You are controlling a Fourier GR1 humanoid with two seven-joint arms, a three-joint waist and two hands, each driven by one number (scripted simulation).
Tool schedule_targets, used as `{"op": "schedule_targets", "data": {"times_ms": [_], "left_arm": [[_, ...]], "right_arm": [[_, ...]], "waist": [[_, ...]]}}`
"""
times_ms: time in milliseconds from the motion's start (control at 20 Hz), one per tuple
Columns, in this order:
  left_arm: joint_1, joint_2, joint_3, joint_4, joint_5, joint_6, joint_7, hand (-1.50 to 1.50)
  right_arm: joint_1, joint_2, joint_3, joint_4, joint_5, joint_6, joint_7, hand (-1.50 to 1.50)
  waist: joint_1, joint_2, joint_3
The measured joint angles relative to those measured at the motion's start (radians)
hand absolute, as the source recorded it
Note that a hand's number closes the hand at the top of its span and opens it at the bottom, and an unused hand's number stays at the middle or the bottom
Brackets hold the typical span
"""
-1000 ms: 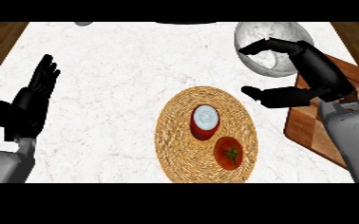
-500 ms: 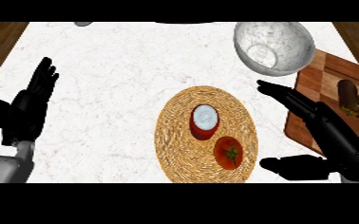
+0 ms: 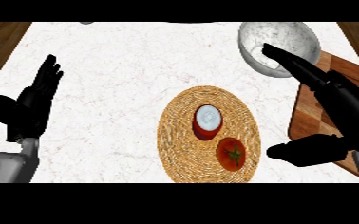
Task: Pick the can from the placemat and place it in the bowl
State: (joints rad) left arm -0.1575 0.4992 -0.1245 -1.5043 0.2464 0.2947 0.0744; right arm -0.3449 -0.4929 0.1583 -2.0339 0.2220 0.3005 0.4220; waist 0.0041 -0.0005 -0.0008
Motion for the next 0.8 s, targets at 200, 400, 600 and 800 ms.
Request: {"op": "schedule_targets", "data": {"times_ms": [200, 400, 600, 800], "left_arm": [[0.021, -0.011, -0.003, -0.022, -0.015, 0.001, -0.006, 0.00], [0.006, -0.024, -0.005, -0.016, -0.027, -0.003, -0.003, 0.00], [0.010, -0.027, 0.010, 0.005, -0.030, -0.020, -0.019, 0.00], [0.001, -0.028, 0.026, 0.006, -0.033, -0.033, -0.010, 0.00]], "right_arm": [[-0.154, -0.007, 0.043, 0.074, -0.021, 0.104, 0.118, -1.50], [-0.272, 0.000, 0.112, 0.156, -0.037, 0.217, 0.214, -1.50], [-0.357, 0.023, 0.151, 0.273, -0.062, 0.317, 0.263, -1.50], [-0.410, 0.085, 0.203, 0.380, -0.061, 0.378, 0.285, -1.50]], "waist": [[0.011, 0.000, -0.001], [0.013, 0.001, -0.001], [0.013, 0.002, -0.001], [0.012, 0.002, 0.000]]}}
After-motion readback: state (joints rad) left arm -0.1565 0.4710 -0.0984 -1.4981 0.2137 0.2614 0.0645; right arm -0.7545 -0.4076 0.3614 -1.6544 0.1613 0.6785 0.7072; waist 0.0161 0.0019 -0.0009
